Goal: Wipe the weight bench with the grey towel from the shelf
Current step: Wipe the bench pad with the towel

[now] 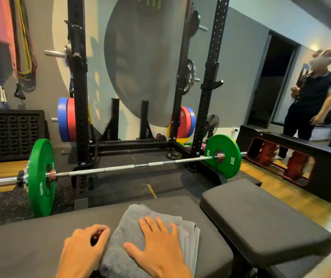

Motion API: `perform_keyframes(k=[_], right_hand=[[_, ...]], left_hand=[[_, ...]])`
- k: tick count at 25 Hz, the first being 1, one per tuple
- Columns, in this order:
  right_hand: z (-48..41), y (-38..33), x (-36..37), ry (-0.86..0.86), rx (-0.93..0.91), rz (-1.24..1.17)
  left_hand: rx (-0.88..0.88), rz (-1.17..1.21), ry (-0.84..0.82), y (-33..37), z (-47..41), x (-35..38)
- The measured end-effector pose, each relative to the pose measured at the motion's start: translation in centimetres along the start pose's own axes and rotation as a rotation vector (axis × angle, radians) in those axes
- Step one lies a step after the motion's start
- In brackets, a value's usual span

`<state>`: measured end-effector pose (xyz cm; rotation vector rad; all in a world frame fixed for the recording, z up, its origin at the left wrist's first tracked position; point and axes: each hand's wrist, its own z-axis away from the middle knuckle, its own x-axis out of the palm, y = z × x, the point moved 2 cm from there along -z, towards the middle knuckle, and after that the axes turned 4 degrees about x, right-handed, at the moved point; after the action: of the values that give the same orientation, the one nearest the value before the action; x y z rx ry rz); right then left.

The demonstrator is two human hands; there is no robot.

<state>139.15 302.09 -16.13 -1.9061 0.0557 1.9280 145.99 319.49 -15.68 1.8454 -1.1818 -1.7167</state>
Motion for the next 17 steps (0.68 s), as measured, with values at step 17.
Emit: perform_keyframes(k=[17], right_hand=[[0.6, 10.9, -3.0, 0.176, 0.154, 0.100]], left_hand=[[-0.022, -0.161, -0.001, 2.7, -1.1, 5.1]])
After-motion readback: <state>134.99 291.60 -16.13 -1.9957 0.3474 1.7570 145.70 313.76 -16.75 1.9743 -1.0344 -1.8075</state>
